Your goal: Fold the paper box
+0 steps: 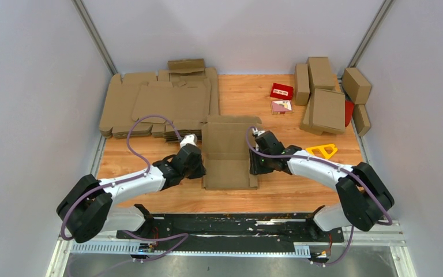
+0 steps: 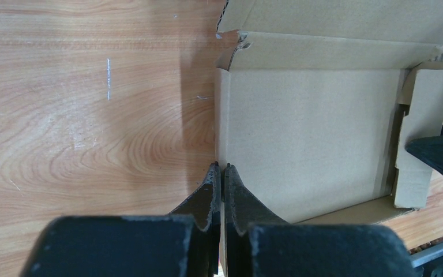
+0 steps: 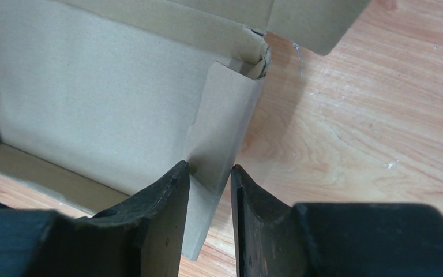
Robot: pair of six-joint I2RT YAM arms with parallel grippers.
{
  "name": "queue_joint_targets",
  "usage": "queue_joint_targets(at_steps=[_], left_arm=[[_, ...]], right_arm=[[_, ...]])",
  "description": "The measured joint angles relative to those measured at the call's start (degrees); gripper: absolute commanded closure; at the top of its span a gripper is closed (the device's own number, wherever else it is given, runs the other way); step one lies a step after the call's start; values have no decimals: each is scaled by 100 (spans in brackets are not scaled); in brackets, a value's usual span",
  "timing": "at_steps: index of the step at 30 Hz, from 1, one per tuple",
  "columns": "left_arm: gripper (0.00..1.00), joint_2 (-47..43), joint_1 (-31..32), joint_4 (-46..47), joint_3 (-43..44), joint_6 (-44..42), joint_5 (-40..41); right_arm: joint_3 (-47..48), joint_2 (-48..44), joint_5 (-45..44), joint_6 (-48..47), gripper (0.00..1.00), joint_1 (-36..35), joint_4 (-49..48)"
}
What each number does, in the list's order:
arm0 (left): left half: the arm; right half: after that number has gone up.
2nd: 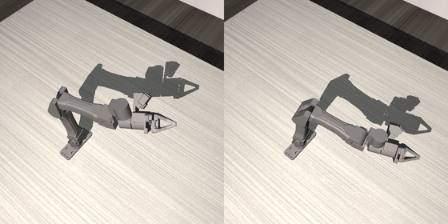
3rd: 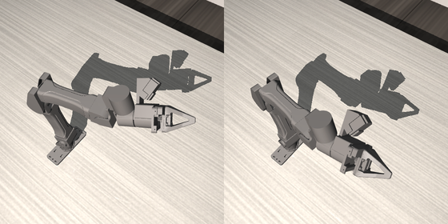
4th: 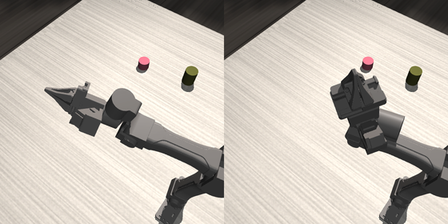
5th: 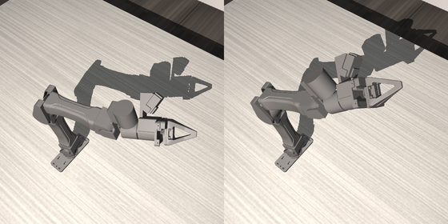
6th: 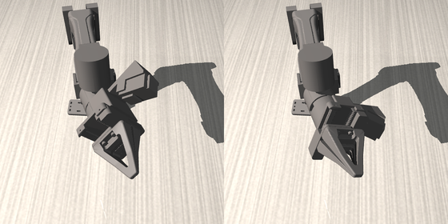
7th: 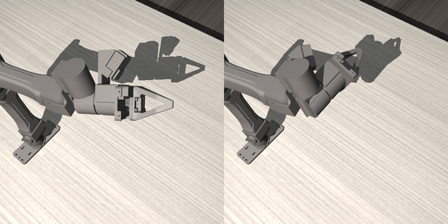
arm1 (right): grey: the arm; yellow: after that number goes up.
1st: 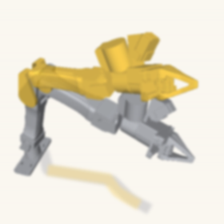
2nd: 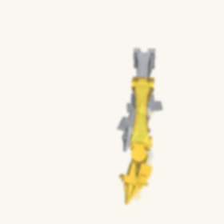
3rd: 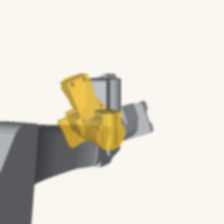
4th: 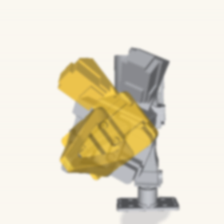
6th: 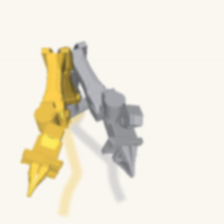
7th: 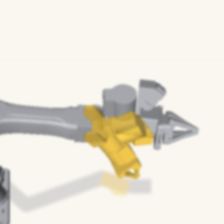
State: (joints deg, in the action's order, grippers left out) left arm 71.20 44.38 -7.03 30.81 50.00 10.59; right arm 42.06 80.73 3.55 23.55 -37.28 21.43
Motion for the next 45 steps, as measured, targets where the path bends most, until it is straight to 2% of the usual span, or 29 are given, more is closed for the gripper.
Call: queue_joint_targets(at_steps=[5,9,12,15,20,26,32,36,40,45], left_arm=[[100,-28,50,-4,0,63,105],[100,-79,92,-2,0,111,157],[100,-105,105,-13,0,142,160],[100,-105,131,-44,0,203,177],[100,-105,186,-39,0,273,212],[100,-105,216,-37,0,323,282],[98,-107,216,-46,-2,332,372],[97,-142,216,-42,-15,363,422],[92,-146,232,-46,-15,363,461],[83,-146,243,-63,-15,343,494]], right_arm=[[87,271,-345,-79,72,-197,129],[164,415,-647,-92,91,-304,306],[354,555,-990,-44,97,-420,446],[522,675,-1360,15,97,-531,568],[719,837,-1867,85,92,-739,809],[804,942,-2050,131,72,-798,944],[802,916,-2022,122,66,-798,986],[802,839,-1961,125,58,-798,981],[798,748,-1923,129,48,-796,968],[654,509,-1840,129,42,-787,890]])
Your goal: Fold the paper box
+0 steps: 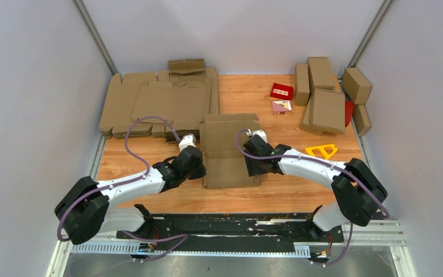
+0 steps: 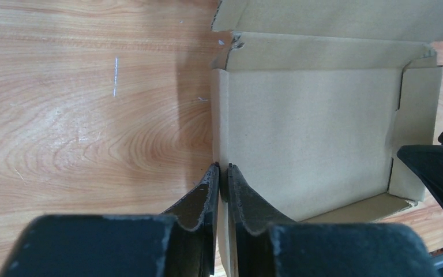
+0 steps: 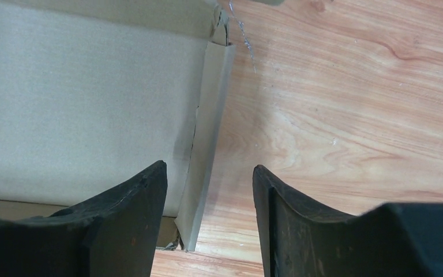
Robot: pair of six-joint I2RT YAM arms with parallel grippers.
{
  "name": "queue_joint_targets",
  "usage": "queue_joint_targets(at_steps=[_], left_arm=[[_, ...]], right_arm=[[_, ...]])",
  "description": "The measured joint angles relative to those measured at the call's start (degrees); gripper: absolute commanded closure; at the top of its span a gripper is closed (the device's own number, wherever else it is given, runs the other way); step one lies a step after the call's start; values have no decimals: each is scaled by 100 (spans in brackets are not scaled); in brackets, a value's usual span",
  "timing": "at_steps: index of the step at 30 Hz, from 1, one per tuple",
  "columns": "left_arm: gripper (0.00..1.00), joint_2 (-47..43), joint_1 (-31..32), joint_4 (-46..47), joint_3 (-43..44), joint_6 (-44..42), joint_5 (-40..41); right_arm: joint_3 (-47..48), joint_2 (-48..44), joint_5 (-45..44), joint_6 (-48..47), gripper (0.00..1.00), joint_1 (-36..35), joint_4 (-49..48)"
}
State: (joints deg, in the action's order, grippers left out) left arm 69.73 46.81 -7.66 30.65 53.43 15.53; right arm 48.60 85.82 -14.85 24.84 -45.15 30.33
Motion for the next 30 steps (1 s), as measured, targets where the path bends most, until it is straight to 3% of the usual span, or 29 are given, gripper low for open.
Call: queue_joint_targets(at_steps=[11,18,25,30], left_arm=[[65,-280,0,-98,0,-210,4],[48,-645,0,-227,7,-535,-17],[46,-675,-57,-498,219,-1016,-179],[42,-695,-461,-538,328,-1410,-671]], right_arm=[[-361,-739,42,0,34,74,-210],[-466,-868,116,-11,32,186,-302],[-466,-868,201,-52,25,225,-319],[-463,-868,254,-122,19,232,-321]])
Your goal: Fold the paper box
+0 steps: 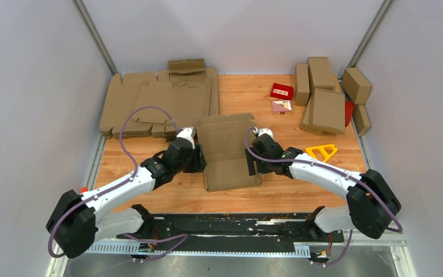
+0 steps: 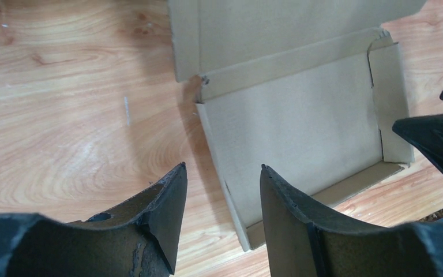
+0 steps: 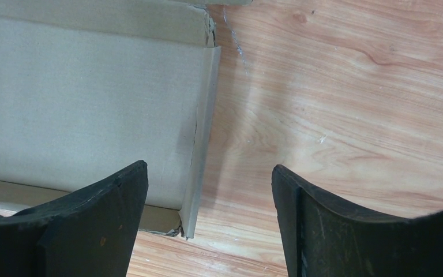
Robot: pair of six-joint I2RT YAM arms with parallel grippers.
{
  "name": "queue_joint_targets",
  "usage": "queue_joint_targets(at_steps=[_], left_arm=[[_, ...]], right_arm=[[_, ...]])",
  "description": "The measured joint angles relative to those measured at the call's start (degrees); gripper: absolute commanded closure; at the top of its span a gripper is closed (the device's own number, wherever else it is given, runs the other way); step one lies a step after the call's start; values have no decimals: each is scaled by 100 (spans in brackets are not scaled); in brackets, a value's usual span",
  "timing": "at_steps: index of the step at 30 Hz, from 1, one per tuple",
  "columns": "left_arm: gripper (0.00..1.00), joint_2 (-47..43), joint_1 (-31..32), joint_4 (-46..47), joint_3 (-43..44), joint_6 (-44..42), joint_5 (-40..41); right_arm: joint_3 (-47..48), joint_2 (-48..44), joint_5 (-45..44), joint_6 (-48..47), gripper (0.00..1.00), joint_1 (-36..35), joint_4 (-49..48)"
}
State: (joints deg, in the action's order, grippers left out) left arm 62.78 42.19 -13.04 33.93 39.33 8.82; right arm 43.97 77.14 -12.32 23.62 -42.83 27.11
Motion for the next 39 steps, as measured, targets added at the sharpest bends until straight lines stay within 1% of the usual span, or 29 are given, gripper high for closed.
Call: queue_joint_targets(at_steps=[1,3,5,7,8,9,12,17,20,23,26,30,33,35,39], left_arm=[[41,-9,-122,-2,4,-83,-92],[35,-39,-332,-28,4,-216,-225],[24,-101,-511,-90,4,-356,-328],[8,-212,-693,-138,4,-529,-476],[1,-282,-776,-142,4,-625,-553],[0,-348,-844,-146,4,-708,-616],[0,-584,-1139,-199,4,-911,-778],[0,-763,-1506,-219,7,-1119,-837],[0,-769,-1547,-31,4,-1141,-866],[3,-673,-1547,317,4,-1139,-905],[8,-358,-1547,590,44,-1130,-918],[22,92,-1547,817,162,-1110,-922],[31,295,-1547,909,297,-1119,-920],[33,437,-1547,962,411,-1130,-918],[35,748,-1547,1169,597,-1143,-927]], right_arm=[[0,-2,4,-24,17,0,0],[-2,-31,11,-81,9,2,2],[-4,-129,39,-122,1,20,2],[-9,-256,50,-146,0,28,0],[-11,-400,59,-162,0,55,-2],[-11,-481,66,-164,0,76,-4],[-11,-682,109,-166,0,197,-59],[-9,-695,131,-160,3,345,-83],[-7,-697,258,-166,3,490,-116],[-7,-721,581,-166,4,807,-280],[17,-745,839,-164,6,1161,-610],[190,-629,990,-164,10,1537,-1102],[413,-358,1003,-234,18,1681,-1438],[605,-116,1023,-332,22,1725,-1587],[1093,446,1075,-509,26,1735,-1690]])
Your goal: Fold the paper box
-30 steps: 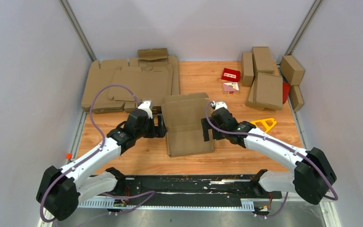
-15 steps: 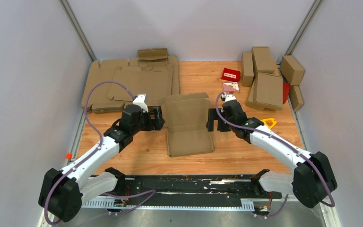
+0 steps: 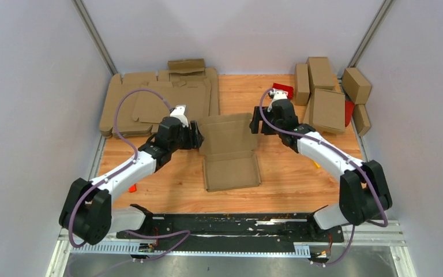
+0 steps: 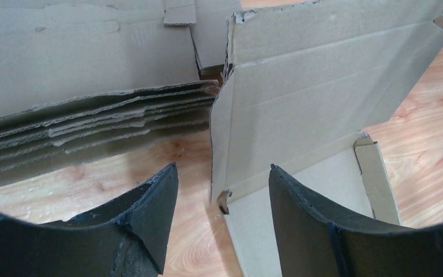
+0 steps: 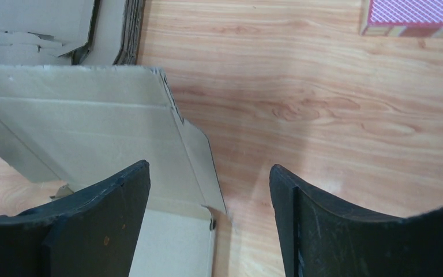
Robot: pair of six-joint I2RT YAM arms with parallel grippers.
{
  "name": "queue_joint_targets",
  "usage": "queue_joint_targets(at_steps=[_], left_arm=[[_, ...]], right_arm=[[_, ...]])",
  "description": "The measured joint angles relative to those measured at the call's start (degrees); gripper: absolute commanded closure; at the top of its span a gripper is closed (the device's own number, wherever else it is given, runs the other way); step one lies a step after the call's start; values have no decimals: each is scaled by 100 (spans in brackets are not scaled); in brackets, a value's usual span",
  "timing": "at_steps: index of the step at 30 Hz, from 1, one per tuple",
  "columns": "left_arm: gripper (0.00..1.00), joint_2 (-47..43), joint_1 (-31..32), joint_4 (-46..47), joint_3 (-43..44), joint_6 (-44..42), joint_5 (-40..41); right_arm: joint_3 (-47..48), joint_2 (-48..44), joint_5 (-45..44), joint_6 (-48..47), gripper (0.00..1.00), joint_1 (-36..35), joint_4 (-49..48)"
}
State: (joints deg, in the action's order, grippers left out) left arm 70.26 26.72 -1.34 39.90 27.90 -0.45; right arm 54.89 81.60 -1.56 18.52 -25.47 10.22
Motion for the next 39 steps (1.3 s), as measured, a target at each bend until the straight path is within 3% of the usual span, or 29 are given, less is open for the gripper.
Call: queue_joint_targets(at_steps=[9,13,14,18,21,23,39], left_arm=[[54,691,0,111,437,-127,-17],[70,837,-4,81,640,-195,-55],[78,857,-4,81,667,-203,-63],[100,870,-11,76,688,-269,-138],[100,870,-9,74,688,-315,-223],[100,870,-11,74,691,-332,-258],[100,57,450,-33,686,-380,-9]], right_arm=[[481,837,348,-245,33,48,-111],[542,1012,466,-282,47,85,-114],[544,1027,498,-295,52,92,-111],[551,1032,658,-343,77,94,-129],[553,1032,796,-339,94,94,-131],[553,1027,835,-337,100,98,-129],[72,-90,544,-273,100,-28,-282]])
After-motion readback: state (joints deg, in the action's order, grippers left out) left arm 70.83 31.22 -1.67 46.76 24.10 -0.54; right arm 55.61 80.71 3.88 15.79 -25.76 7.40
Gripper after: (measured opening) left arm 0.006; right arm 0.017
